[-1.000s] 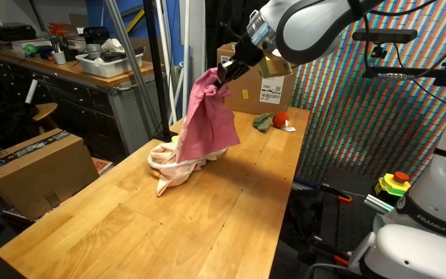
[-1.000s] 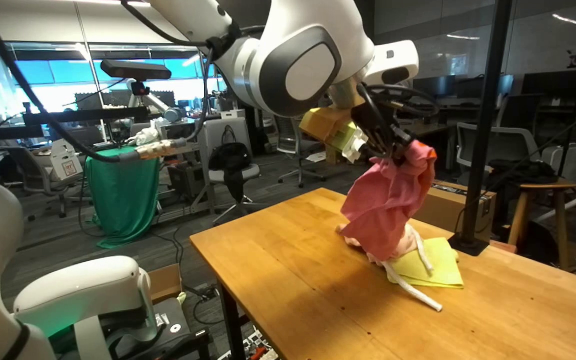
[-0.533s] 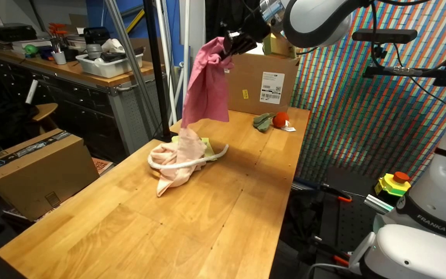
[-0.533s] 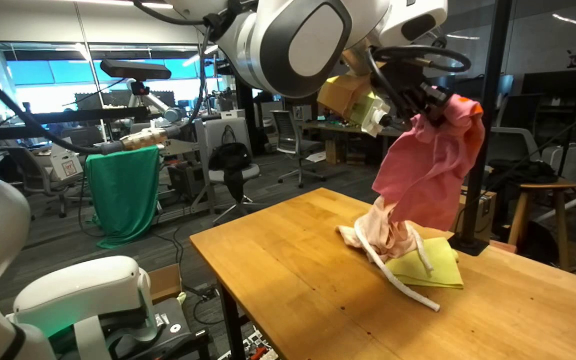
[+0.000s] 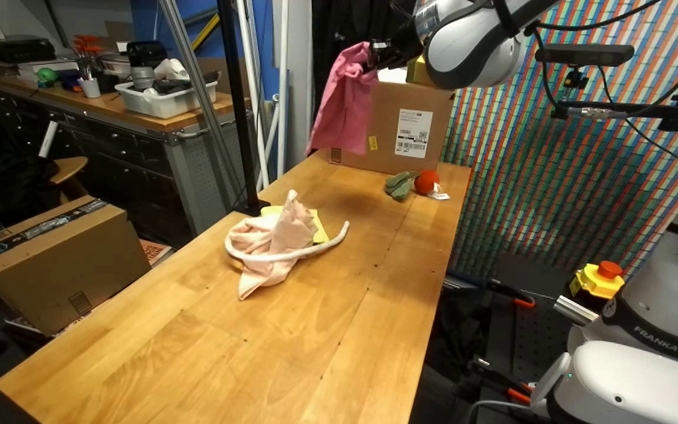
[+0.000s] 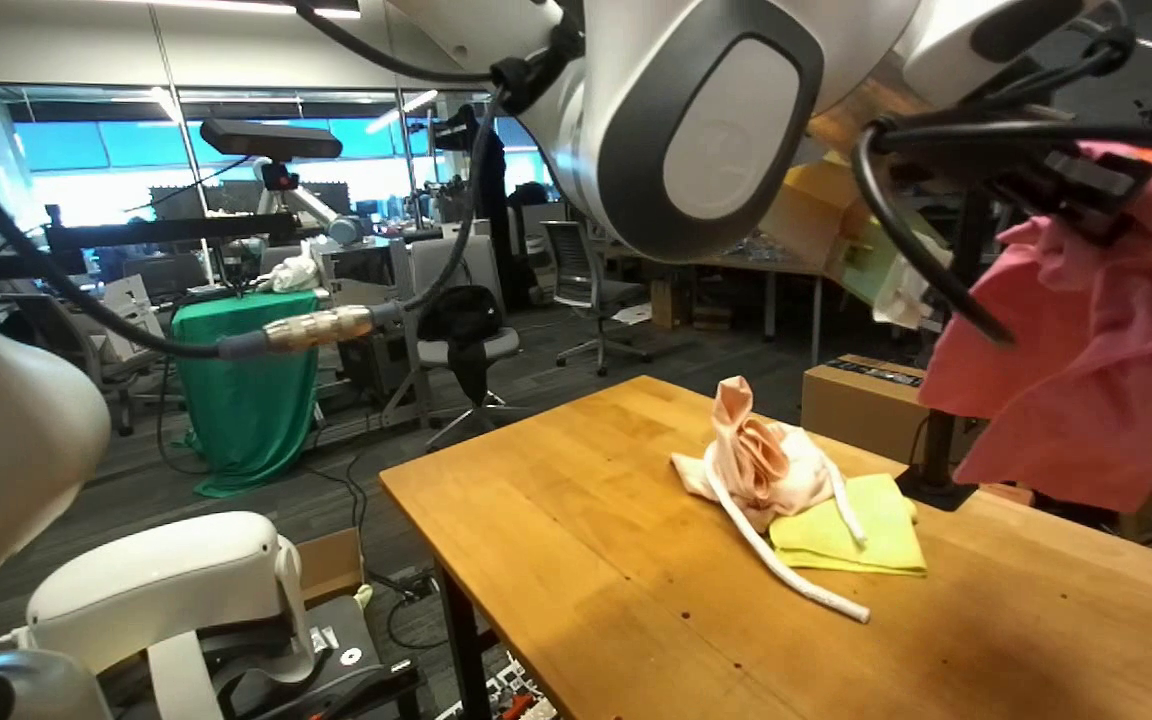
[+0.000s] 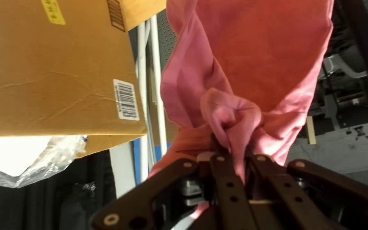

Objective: Spread the cloths and the objects across the table

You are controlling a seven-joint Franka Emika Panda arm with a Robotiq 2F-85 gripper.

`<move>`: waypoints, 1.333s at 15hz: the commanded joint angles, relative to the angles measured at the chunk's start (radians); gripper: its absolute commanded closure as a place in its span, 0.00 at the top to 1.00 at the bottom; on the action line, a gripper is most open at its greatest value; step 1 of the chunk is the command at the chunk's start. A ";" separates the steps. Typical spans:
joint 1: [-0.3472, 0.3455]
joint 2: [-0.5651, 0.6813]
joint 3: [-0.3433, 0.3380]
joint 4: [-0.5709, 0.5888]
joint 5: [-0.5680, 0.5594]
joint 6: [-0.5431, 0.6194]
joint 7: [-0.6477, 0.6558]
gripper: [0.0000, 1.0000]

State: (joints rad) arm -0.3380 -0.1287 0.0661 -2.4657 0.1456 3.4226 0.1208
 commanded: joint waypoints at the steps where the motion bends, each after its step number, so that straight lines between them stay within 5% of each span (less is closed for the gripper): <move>1: -0.098 0.132 0.070 0.076 0.118 0.151 -0.117 0.08; 4: -0.059 0.221 0.068 0.132 0.188 0.190 -0.158 0.09; 12: -0.115 0.382 0.190 0.289 -0.085 0.111 0.186 0.10; 20: -0.122 0.456 0.152 0.332 -0.061 0.099 0.147 0.09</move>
State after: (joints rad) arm -0.4584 0.2984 0.2287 -2.1804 0.0886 3.5255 0.2791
